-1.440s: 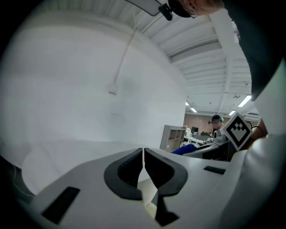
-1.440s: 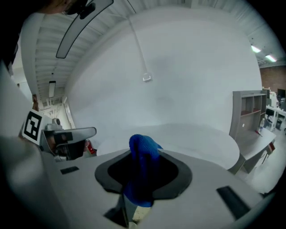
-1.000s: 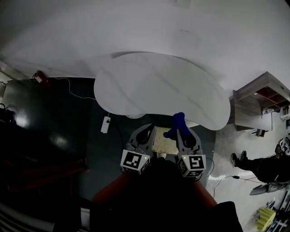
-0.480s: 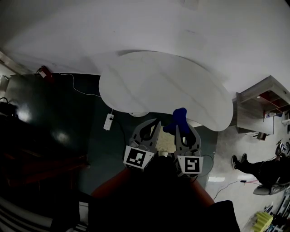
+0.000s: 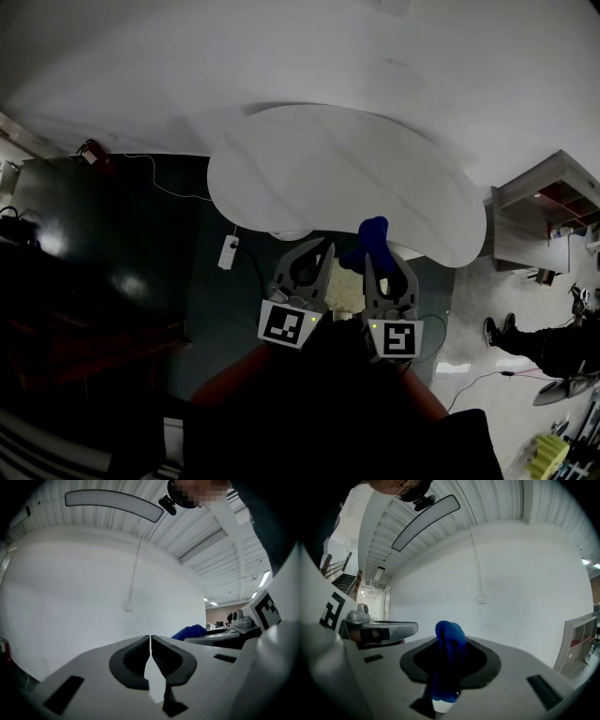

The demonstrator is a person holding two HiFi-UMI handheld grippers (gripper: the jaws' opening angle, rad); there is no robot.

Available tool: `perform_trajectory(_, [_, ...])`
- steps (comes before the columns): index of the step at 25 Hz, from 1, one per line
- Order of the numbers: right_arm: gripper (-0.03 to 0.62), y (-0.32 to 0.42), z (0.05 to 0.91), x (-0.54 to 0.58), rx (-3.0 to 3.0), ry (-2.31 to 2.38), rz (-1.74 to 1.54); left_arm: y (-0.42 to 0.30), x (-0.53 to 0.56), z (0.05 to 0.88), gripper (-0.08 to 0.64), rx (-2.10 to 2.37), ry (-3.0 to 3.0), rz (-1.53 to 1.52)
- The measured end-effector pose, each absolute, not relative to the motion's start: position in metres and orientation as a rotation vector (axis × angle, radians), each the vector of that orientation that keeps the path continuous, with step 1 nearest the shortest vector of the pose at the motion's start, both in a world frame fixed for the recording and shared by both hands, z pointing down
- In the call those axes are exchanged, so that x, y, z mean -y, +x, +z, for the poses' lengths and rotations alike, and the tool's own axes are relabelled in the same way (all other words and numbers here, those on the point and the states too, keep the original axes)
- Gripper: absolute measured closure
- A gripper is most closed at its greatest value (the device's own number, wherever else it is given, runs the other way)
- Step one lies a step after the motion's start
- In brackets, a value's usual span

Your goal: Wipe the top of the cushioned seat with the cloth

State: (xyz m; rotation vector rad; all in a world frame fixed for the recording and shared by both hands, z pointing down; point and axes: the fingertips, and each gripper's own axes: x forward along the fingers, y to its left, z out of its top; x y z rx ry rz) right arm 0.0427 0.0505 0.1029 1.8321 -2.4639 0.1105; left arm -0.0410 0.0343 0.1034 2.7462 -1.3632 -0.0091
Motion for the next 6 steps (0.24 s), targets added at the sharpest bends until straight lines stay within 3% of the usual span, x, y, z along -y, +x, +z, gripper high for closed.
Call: perform_trajectory(6, [0.469,0.0351,0.1042,-0.0564,2.469,1.812,0.095,-0.0479,-0.0372,0.1037,0.537,1.356,2.735,-0.01])
